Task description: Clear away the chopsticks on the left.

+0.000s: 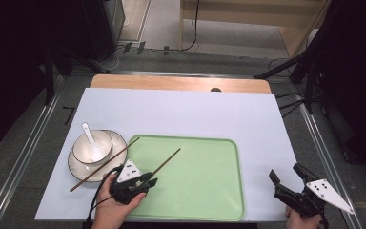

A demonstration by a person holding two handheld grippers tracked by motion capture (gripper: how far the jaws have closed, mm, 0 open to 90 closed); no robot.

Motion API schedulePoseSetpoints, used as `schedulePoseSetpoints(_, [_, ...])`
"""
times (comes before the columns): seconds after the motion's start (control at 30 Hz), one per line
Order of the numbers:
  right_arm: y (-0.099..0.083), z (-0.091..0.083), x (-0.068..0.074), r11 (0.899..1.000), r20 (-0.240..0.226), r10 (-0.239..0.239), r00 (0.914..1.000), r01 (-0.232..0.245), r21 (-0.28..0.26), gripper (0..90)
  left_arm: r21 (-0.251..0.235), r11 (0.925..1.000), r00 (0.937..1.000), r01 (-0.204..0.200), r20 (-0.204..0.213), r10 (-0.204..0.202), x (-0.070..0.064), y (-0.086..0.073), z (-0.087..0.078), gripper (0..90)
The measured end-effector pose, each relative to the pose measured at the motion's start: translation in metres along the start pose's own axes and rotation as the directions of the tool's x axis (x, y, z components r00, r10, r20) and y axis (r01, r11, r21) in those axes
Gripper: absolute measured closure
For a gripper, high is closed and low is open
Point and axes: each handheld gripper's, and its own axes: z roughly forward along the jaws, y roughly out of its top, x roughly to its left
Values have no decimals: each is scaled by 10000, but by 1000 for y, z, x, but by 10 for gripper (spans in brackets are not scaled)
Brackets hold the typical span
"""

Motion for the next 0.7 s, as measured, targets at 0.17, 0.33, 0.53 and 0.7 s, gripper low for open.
schedulePoseSetpoints(0.17, [-1, 2, -1, 10000, -11, 50, 10000, -50, 42, 129, 403, 9991, 9999, 100, -118, -95, 1, 13, 23, 880])
schedulePoseSetpoints(0.33, [-1, 2, -1, 10000, 6, 47, 10000, -47, 85, 128, 817, 9962, 9986, 292, -461, -255, 7, 15, 32, 900])
schedulePoseSetpoints(0.53, [-1, 1, -1, 10000, 11, 46, 10000, -46, 29, 128, 891, 9942, 9949, 594, -867, -517, 15, 12, 28, 900])
schedulePoseSetpoints(0.7, [0, 0, 1, 9999, -28, -118, 9999, 118, -9, 129, 829, 9943, 9887, 677, -1389, -557, 20, 7, 22, 900])
